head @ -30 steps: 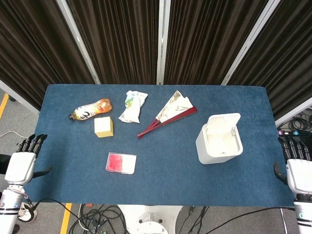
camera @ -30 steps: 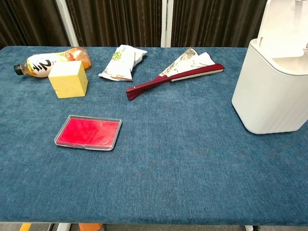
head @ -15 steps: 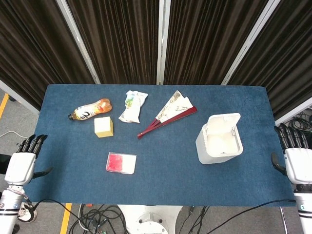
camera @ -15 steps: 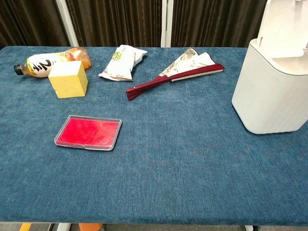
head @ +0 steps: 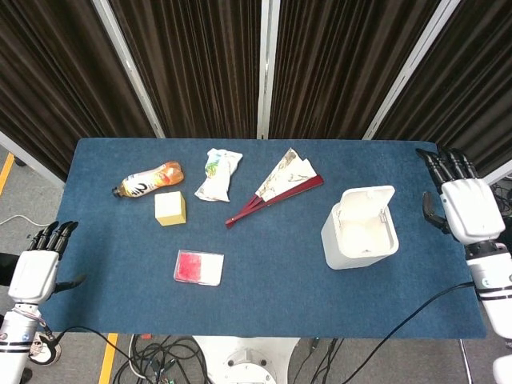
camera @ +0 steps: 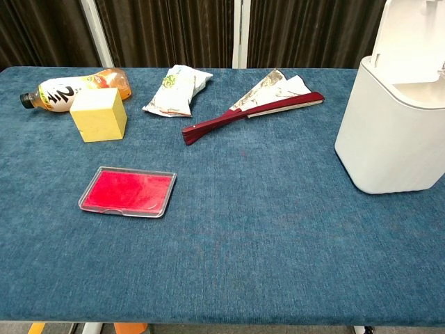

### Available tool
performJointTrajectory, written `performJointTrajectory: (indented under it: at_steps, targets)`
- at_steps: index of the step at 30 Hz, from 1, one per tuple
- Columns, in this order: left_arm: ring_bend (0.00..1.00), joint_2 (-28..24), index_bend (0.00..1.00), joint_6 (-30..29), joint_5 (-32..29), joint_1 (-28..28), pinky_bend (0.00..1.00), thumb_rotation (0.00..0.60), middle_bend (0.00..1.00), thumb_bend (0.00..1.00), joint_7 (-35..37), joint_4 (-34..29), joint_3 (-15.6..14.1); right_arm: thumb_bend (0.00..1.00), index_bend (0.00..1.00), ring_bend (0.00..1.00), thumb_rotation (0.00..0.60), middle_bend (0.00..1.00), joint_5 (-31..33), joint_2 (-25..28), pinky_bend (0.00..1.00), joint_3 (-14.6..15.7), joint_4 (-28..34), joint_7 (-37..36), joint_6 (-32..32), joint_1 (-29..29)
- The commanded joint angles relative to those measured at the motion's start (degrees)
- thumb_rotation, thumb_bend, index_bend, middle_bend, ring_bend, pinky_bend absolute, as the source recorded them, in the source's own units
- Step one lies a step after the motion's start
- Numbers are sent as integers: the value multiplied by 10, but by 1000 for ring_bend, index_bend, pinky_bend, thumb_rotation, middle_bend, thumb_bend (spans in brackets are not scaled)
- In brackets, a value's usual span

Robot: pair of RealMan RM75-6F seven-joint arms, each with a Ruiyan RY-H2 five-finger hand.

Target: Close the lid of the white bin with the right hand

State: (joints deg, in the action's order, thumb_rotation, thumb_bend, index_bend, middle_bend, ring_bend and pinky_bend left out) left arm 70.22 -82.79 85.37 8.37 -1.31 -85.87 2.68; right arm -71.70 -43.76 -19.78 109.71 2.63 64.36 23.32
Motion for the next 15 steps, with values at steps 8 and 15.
performJointTrajectory:
  at_steps: [8, 15]
  targets:
    - [41, -1, 74, 3, -5, -2, 135, 600, 90, 94, 9, 8, -1, 646, 77, 68, 575, 183, 213, -32, 59, -44, -58, 0, -212, 177]
    - [42, 0, 74, 8, -9, -1, 135, 600, 90, 94, 14, 13, 0, 673, 123, 135, 576, 245, 303, -58, 194, -30, -100, 33, -250, 248]
